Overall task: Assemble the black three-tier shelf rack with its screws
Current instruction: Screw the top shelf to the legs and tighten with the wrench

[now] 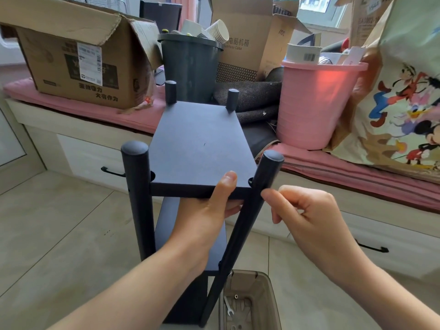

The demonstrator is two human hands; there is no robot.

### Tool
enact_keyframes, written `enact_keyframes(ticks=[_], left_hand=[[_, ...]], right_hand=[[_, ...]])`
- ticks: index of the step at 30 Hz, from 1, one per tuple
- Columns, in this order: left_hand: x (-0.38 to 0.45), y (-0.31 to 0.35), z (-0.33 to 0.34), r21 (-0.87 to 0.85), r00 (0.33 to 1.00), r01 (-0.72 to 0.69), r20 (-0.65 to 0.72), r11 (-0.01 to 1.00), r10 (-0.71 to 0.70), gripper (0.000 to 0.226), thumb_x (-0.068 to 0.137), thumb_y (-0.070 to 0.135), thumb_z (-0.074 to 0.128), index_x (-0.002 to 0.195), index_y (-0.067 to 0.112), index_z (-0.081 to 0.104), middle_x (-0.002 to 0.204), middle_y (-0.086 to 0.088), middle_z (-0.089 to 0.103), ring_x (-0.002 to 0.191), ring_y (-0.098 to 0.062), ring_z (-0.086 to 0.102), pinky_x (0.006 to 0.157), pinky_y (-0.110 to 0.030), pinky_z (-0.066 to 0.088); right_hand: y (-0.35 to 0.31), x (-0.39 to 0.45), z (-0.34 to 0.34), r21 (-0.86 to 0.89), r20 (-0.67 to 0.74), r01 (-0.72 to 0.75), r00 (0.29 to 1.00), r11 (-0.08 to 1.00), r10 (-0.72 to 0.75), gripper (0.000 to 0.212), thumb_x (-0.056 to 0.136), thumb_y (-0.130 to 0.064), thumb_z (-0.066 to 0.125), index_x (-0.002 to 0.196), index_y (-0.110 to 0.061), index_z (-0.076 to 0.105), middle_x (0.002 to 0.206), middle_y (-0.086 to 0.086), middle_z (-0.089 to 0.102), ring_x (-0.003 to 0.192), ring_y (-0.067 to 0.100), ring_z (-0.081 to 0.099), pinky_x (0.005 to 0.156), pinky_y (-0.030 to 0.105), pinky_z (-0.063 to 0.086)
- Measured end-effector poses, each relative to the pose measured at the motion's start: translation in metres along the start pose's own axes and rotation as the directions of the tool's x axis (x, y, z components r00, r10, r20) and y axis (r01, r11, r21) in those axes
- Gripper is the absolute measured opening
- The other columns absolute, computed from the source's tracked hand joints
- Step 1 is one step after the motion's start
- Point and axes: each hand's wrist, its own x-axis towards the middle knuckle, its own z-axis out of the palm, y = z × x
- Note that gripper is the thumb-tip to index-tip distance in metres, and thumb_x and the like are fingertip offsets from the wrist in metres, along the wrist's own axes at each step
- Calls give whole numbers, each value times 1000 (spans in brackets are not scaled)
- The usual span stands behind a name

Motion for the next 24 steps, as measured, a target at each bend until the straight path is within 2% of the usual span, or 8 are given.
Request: enact_keyframes(ticks=[2,6,9,13,18,20,22,24], left_hand=[[-1,0,1,-12,1000,-14,-12,1000,14,51,67,52,67,111,26,65,98,-3,79,92,-21,77,84,-31,62],[-1,-1,3,-19,1000,-14,-24,1000,14,44,69,50,67,108,31,64,101,-3,79,93,-23,77,91,-40,58],[-2,0,4,-24,1000,-6,-27,1000,5,43,69,50,67,108,32,65,102,-3,79,94,-24,77,94,-42,57],[-3,1,5,-20,999,14,-35,1000,-15,48,68,52,67,111,31,64,102,-2,79,95,-24,77,96,-43,56],[-1,1,6,-17,998,29,-49,999,-30,24,88,39,66,110,29,65,100,-3,79,94,-24,77,94,-41,57],[-1,0,5,-18,998,38,-51,999,-39,29,85,41,67,111,28,65,100,-3,79,94,-24,77,93,-41,57],[-1,1,5,-21,998,40,-46,999,-41,28,86,41,66,111,29,64,100,-3,79,94,-24,77,92,-39,57],[-2,1,5,-23,998,46,-35,999,-46,21,91,37,64,110,30,64,100,-3,80,93,-23,77,89,-36,58]], right_hand=[[-2,-1,-2,-36,-36,35,999,999,-37,45,88,-54,55,54,-26,52,51,-12,51,49,9,46,53,13,35],[-4,-7,-6,-102,-4,106,994,989,-107,32,92,-40,58,67,-19,58,58,-3,54,57,19,49,58,29,41],[-4,-10,-7,-103,21,79,997,992,-77,22,89,-31,55,70,-19,56,60,0,53,61,20,48,60,33,40],[-3,-9,-6,-79,17,50,999,996,-49,25,93,-26,57,69,-17,54,60,5,52,60,24,45,58,37,38],[-2,-8,-7,-113,-28,37,999,993,-40,29,93,-37,57,69,-21,56,58,-3,53,57,21,49,59,31,41],[-3,-8,-9,-119,-35,27,999,993,-31,22,88,-39,57,72,-25,56,60,-3,54,58,20,50,59,26,42],[-4,-9,-9,-125,-13,24,1000,992,-26,22,89,-42,54,74,-25,56,63,-1,55,58,21,49,60,30,43],[-4,-9,-7,-123,22,23,1000,992,-20,31,91,-46,49,76,-21,58,62,0,56,59,23,50,63,41,46]])
